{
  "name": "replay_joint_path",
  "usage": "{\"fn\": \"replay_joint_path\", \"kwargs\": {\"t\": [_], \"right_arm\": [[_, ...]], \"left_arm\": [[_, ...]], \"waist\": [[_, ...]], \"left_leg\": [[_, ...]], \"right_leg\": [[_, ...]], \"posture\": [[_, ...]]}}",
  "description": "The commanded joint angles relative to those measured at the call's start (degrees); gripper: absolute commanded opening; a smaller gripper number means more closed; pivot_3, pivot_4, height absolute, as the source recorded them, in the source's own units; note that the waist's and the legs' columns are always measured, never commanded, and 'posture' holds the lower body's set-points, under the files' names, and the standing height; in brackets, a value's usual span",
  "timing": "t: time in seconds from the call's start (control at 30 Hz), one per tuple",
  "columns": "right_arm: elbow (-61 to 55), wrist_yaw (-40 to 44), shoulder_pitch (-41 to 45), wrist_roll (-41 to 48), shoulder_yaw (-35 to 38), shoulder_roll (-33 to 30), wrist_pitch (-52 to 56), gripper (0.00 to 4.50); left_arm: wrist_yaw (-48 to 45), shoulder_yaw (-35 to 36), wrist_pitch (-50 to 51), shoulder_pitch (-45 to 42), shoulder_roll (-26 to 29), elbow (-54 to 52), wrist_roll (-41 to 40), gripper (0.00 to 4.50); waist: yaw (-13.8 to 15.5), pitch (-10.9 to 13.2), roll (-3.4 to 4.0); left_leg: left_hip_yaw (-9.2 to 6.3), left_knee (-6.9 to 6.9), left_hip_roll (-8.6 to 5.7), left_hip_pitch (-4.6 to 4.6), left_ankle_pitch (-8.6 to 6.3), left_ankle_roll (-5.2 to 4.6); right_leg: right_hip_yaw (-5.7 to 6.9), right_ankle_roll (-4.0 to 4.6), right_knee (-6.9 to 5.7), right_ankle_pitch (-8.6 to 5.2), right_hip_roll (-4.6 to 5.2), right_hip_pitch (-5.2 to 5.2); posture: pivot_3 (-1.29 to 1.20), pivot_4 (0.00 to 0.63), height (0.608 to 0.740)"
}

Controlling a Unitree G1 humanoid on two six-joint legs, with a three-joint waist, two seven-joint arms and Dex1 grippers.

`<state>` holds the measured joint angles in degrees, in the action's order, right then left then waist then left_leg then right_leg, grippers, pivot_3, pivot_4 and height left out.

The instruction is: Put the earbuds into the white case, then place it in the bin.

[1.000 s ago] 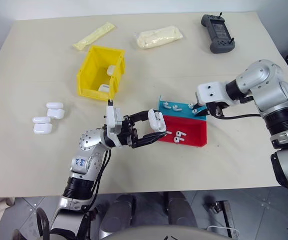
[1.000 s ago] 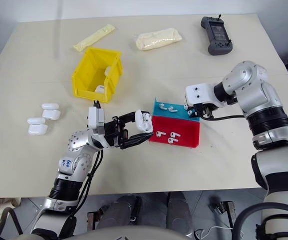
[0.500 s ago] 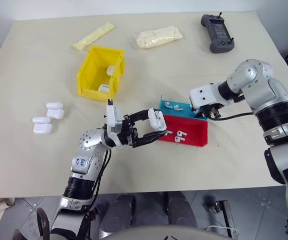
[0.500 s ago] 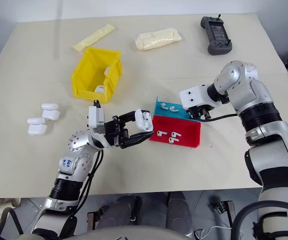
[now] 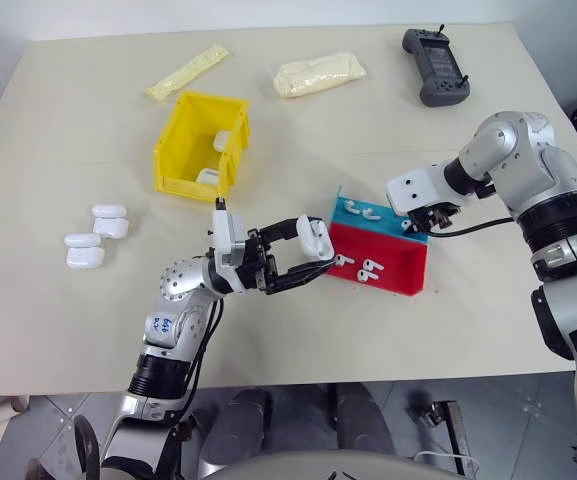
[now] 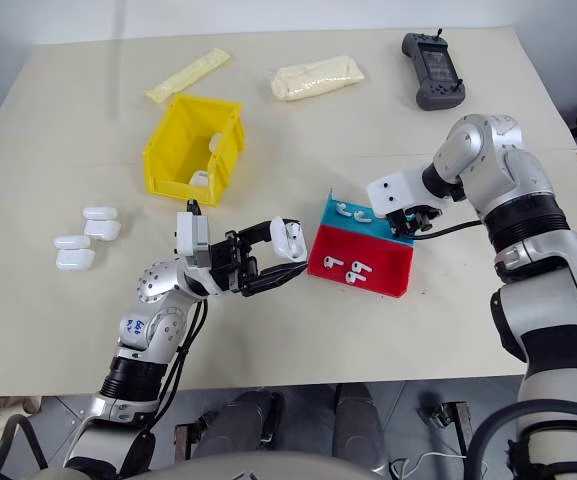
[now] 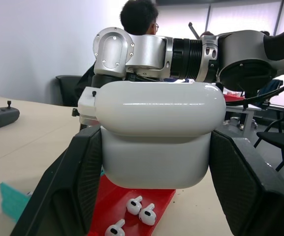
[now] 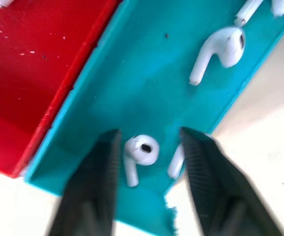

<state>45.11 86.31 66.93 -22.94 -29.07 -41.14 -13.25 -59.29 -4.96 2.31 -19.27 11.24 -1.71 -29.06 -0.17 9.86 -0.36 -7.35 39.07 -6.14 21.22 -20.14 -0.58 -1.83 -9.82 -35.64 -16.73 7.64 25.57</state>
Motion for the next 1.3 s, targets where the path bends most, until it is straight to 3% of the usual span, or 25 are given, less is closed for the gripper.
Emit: {"fn": "replay_joint_path", "kwargs": {"t": [0.03,0.57,1.3], "right_arm": [[0.49,0.5,1.45,-0.72,0.07,-0.16,-1.09,2.68],[3.33,2.77,2.24,-1.76,0.29,-0.81,2.79,2.68],[-2.13,5.97,-0.05,5.89,3.33,-1.18,26.25,2.68]], "left_arm": [[0.24,0.37,-1.28,-0.24,-0.41,-1.54,-0.66,2.81],[0.14,0.2,-1.24,-0.17,-0.64,-1.54,-0.72,2.81],[0.09,0.29,-1.55,-0.39,-1.04,-0.94,-0.62,2.81]], "waist": [[0.0,0.0,0.0],[0.03,0.0,0.0],[-0.03,0.0,0.0]], "left_leg": [[0.0,0.0,0.0,0.0,0.0,0.0],[0.0,0.01,-0.01,0.0,0.0,0.0],[0.0,0.01,0.0,0.0,0.0,0.0]], "right_leg": [[0.0,0.0,0.0,0.0,0.0,0.0],[0.0,0.0,-0.02,0.0,0.0,0.0],[0.0,0.01,-0.12,0.0,0.01,0.0]], "posture": [[0.0,0.15,0.74],[0.0,0.15,0.74],[0.0,0.15,0.74]]}}
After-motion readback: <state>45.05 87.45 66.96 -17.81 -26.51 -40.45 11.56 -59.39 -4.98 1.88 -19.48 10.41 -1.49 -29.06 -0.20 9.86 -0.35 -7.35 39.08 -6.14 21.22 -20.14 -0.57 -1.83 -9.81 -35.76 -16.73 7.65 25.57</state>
